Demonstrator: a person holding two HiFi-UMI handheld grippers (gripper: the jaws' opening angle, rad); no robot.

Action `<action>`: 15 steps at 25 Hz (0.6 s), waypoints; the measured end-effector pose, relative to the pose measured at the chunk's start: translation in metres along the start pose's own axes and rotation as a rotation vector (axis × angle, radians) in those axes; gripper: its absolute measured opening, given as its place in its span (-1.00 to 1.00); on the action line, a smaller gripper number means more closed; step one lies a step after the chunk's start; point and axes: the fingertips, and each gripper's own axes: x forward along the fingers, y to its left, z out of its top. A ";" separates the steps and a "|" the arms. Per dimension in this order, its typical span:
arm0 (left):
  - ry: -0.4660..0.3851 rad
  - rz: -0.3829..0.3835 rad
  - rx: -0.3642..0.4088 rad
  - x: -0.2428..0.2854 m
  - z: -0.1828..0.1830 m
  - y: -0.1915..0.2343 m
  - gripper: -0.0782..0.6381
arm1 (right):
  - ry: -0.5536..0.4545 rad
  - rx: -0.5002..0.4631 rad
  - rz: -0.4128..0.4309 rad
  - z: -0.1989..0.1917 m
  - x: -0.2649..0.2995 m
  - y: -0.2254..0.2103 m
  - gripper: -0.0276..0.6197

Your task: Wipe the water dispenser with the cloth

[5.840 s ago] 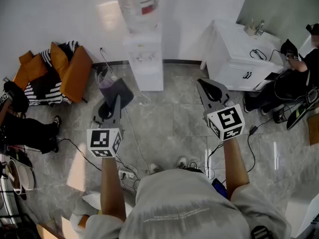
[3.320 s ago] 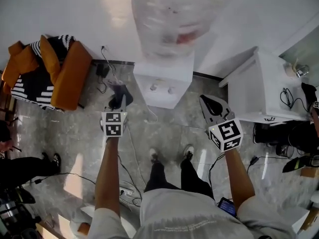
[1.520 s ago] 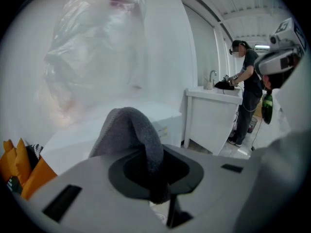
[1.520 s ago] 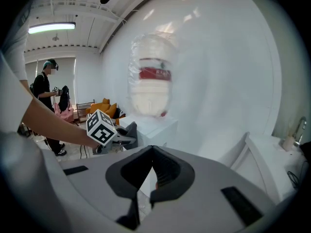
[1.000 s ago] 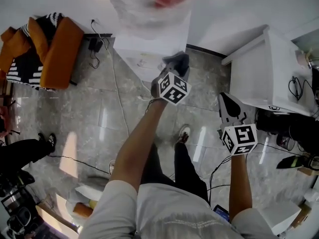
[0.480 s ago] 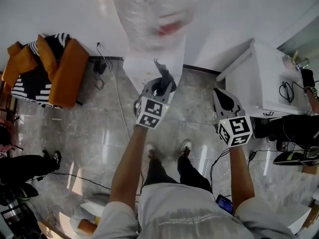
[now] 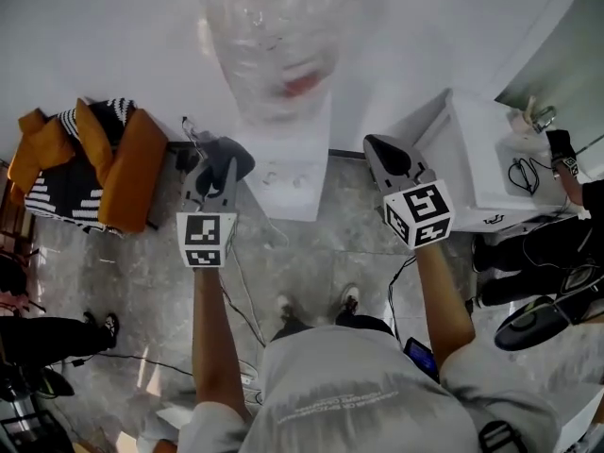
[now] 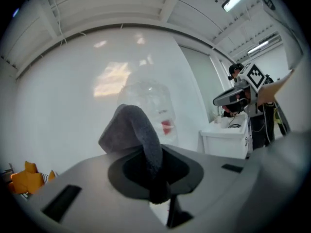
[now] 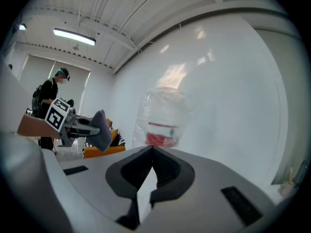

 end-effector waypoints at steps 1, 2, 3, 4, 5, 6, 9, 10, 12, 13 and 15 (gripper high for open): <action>-0.007 0.018 0.005 -0.006 0.006 0.007 -0.64 | -0.006 -0.017 0.001 0.006 0.000 0.001 -0.87; -0.015 0.032 0.012 -0.011 0.012 0.013 -0.65 | -0.012 -0.034 0.001 0.012 0.001 0.002 -0.87; -0.026 0.042 0.017 -0.015 0.019 0.018 -0.64 | -0.018 -0.049 0.003 0.017 0.001 0.002 -0.87; -0.040 0.049 0.017 -0.019 0.028 0.021 -0.65 | -0.024 -0.060 0.007 0.021 0.002 0.003 -0.87; -0.055 0.053 0.010 -0.023 0.036 0.024 -0.64 | -0.030 -0.065 0.016 0.025 0.003 0.004 -0.87; -0.070 0.053 -0.001 -0.026 0.043 0.026 -0.65 | -0.035 -0.062 0.026 0.028 0.003 0.005 -0.87; -0.117 0.044 -0.011 -0.033 0.062 0.026 -0.64 | -0.042 -0.059 0.045 0.034 0.005 0.007 -0.87; -0.130 0.044 0.000 -0.035 0.068 0.025 -0.64 | -0.043 -0.066 0.048 0.036 0.006 0.007 -0.87; -0.143 0.049 0.026 -0.036 0.075 0.024 -0.64 | -0.051 -0.077 0.052 0.041 0.006 0.007 -0.87; -0.144 0.053 0.035 -0.037 0.078 0.023 -0.65 | -0.055 -0.081 0.054 0.044 0.005 0.007 -0.87; -0.145 0.064 0.042 -0.039 0.081 0.023 -0.64 | -0.061 -0.088 0.056 0.047 0.003 0.007 -0.87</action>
